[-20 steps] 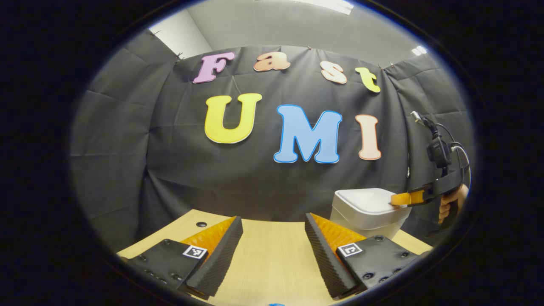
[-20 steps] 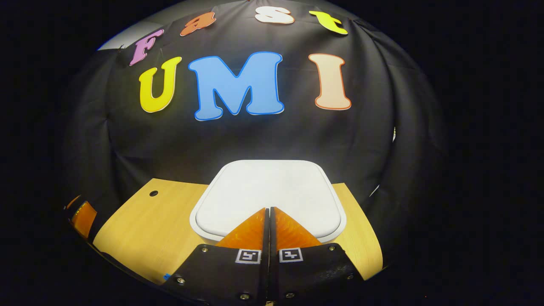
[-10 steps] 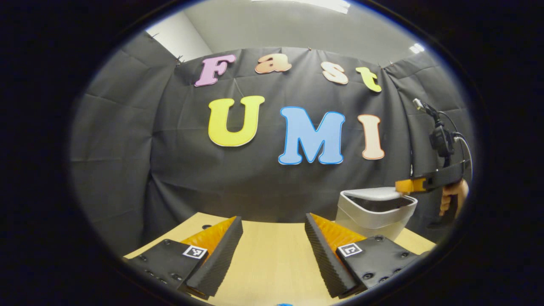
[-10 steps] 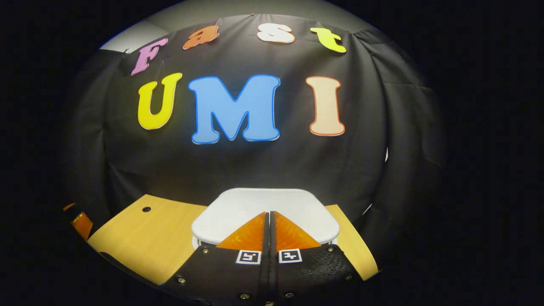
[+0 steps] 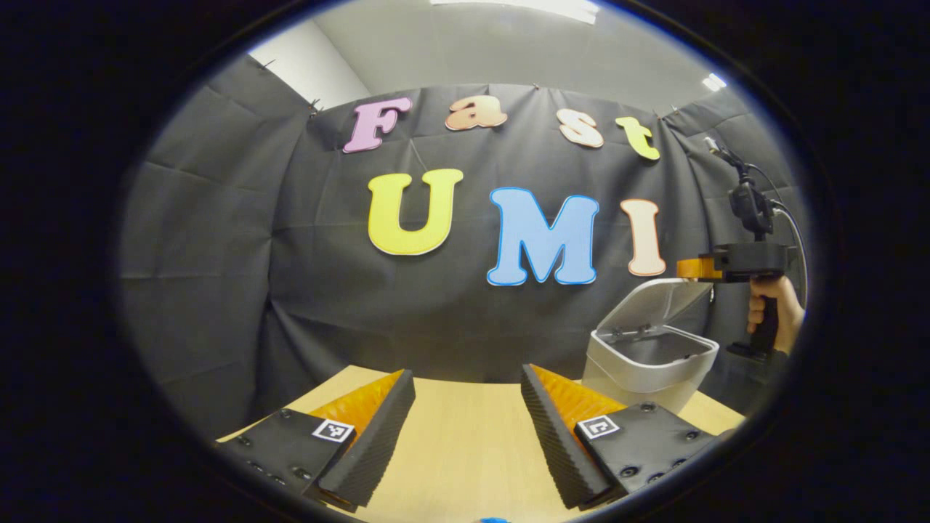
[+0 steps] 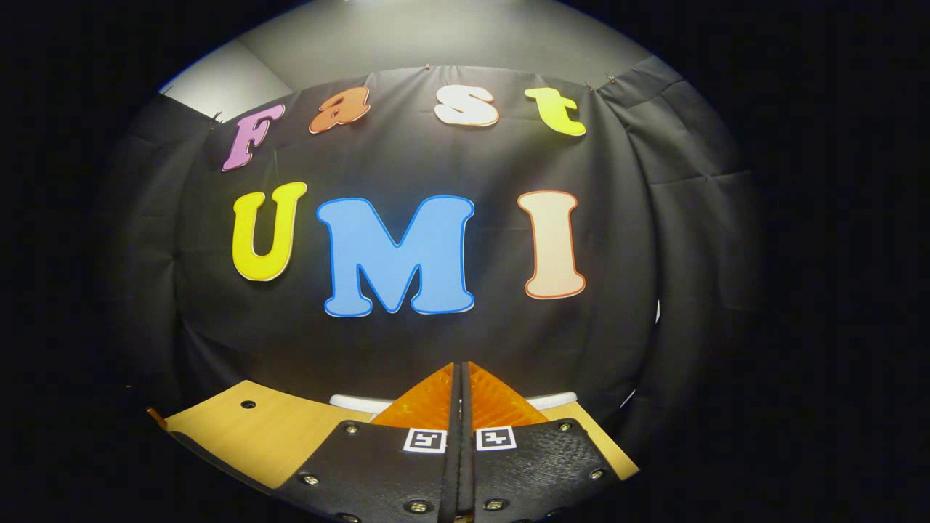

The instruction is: Press the lid of the desktop garbage bin to open it, pick up the crumpled paper on the desktop and throw it into the bin, then pick up the pop can on the desktop and drop it into the bin, and finally close the garbage bin lid.

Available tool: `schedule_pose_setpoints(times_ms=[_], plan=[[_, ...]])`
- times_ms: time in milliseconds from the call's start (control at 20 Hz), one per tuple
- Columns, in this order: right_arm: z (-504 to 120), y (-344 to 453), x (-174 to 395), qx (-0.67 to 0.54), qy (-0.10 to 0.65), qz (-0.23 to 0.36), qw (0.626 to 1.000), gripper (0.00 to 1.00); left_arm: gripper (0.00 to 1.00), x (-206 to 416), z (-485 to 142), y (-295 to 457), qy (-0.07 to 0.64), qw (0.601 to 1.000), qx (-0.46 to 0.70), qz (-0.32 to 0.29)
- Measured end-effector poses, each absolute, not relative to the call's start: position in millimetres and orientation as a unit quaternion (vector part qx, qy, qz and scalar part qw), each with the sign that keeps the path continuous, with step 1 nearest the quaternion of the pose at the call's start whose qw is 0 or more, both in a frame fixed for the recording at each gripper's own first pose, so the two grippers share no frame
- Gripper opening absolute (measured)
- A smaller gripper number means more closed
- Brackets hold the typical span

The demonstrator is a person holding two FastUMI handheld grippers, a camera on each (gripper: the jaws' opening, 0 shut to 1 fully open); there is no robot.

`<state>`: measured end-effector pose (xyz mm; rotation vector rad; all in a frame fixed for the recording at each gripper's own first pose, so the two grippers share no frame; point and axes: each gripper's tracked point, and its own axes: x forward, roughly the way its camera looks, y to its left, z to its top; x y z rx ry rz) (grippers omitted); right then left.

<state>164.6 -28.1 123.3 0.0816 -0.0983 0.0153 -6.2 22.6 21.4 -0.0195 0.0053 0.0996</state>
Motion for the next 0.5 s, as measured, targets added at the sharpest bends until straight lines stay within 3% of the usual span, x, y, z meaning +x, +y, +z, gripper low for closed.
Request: schedule_pose_setpoints(times_ms=[500], plan=[[144.2,-21.1,108.2,0.025,-0.091,0.017,0.995,0.01,0.96,-12.9,6.7,25.7,0.009,0.999,-0.012,0.041]])
